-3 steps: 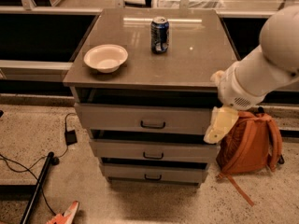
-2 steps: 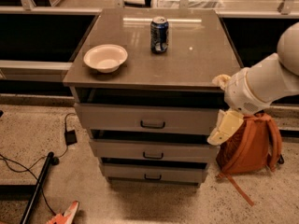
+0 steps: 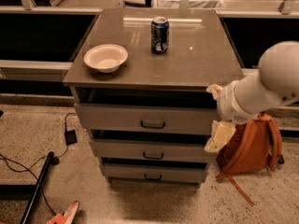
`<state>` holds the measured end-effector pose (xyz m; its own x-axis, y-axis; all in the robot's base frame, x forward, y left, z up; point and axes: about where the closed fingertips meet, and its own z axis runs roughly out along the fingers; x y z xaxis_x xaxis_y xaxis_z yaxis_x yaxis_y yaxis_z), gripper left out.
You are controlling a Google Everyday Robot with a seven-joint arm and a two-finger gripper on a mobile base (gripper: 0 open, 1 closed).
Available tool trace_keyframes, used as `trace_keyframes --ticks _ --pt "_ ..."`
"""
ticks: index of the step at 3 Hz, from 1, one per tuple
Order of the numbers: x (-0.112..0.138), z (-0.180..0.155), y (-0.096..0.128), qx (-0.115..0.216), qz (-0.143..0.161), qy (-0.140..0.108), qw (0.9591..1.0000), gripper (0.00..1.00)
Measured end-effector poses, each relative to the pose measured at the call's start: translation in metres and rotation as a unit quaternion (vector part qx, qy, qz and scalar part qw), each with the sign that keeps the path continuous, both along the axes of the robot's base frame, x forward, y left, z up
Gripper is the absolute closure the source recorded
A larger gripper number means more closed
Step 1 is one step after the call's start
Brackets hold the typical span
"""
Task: Open top drawer
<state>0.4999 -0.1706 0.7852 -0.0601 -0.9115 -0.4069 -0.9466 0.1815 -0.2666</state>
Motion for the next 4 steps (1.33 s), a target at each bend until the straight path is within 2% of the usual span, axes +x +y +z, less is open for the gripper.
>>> trace_keyframes --ticks 1,2,3,4 --pt "0.016 -0.053 -0.015 -0.045 -0.012 -0.025 0.9986 0.00" --pt "0.033 -0.088 -0.029 -0.073 -0.020 -0.039 0.9964 0.00" --pt "0.049 -0.110 -0.043 -0.074 -0.024 -0.037 0.9963 0.00" --pt "0.070 -0.124 -0.051 -0.053 -0.021 -0.028 0.9980 0.05"
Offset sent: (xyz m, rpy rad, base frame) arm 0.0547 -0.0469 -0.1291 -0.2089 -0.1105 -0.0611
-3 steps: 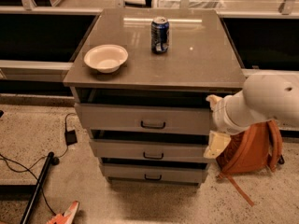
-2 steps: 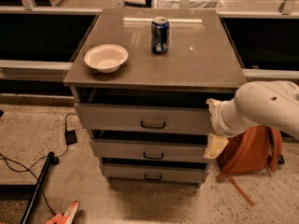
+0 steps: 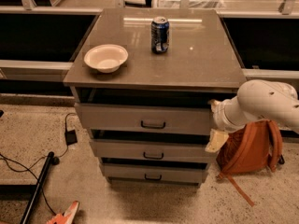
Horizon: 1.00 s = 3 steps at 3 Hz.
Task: Open top drawer
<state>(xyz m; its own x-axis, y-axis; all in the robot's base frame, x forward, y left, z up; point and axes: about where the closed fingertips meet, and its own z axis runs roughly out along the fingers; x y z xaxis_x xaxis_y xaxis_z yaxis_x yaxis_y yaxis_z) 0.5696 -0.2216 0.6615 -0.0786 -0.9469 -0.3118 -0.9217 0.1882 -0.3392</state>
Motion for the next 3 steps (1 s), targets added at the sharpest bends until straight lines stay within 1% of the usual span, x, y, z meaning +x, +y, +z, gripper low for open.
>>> trace_keyframes --ticks 1,2,3 --pt "0.0150 0.0016 0.0003 0.013 0.007 0.001 0.9999 0.10" --pt "0.0221 0.0031 0.0035 0.020 0.011 0.001 0.9997 0.13" --pt "0.0223 0.0032 0.0039 0.020 0.011 0.001 0.9997 0.23"
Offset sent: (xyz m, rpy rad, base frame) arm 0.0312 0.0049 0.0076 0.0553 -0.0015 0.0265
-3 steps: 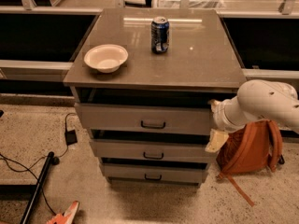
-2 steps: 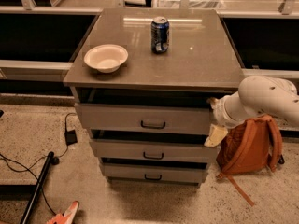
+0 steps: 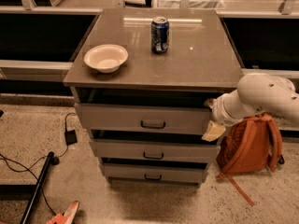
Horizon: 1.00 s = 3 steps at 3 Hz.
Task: Open top drawer
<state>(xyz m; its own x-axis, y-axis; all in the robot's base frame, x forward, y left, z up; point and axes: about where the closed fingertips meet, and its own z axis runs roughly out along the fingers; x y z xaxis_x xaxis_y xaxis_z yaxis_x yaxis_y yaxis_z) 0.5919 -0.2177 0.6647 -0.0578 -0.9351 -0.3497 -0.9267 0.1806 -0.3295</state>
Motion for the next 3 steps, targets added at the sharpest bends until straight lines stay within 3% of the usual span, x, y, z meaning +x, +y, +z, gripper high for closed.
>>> trace_keyframes --ticks 2,3 --pt "-0.006 0.004 0.006 -0.001 0.002 0.002 1.0000 0.44" --pt "-0.013 0.006 0.009 -0.005 0.007 0.005 1.0000 0.44"
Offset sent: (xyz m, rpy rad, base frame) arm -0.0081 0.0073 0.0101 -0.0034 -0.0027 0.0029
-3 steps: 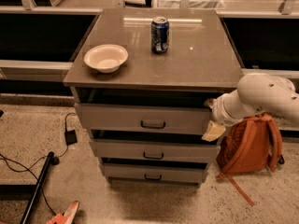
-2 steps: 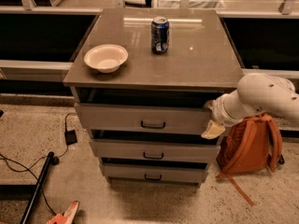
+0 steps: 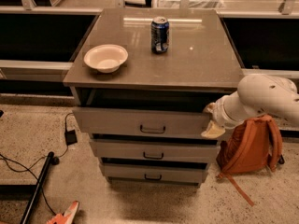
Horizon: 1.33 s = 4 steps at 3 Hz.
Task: Open top drawer
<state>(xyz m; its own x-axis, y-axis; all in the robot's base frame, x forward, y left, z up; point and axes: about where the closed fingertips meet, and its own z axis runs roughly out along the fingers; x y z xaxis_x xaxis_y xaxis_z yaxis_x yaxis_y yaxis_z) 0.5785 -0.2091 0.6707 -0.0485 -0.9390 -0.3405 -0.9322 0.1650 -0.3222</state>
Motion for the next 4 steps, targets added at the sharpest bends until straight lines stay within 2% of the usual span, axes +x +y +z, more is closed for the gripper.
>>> trace_keyframes --ticks 2,4 --pt "-0.035 -0.004 0.011 -0.009 0.026 0.030 0.9992 0.44" --pt "-0.088 0.003 0.019 -0.028 0.047 0.056 0.9969 0.48"
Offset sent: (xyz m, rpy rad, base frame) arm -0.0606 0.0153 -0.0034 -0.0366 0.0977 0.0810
